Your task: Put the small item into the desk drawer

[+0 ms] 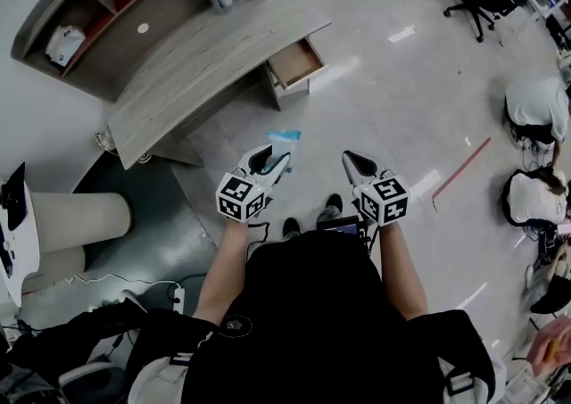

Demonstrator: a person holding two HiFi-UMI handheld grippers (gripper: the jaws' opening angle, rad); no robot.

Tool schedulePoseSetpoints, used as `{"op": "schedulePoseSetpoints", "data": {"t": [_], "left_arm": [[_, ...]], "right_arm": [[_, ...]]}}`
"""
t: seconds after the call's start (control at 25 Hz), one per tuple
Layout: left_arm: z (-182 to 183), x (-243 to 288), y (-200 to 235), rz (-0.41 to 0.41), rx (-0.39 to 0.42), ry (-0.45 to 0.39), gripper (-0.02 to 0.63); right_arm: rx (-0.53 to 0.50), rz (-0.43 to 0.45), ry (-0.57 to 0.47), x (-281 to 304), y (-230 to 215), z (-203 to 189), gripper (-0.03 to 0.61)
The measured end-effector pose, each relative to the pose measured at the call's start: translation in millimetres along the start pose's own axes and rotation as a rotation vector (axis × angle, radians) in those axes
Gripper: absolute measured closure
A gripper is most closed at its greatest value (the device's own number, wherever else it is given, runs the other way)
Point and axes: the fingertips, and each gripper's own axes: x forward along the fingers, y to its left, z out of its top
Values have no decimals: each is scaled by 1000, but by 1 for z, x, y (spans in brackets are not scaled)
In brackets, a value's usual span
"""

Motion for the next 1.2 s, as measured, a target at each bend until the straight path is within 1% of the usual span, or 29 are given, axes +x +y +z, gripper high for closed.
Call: {"op": "schedulePoseSetpoints", "data": {"t": [0.32,0.72,1.0,1.2], "left_arm": [[19,34,9,57,4,0,457],[36,71,13,133,-6,3,457],[42,87,6,162,4,12,457],[40,89,9,179,-12,20,457]], "right_arm": [[-10,48,-12,14,-44,24,575],[-12,108,-13,27,-94,45,575],[3,111,-18,23,-125,49,575],[20,120,-6,27,-130,44,575]]}}
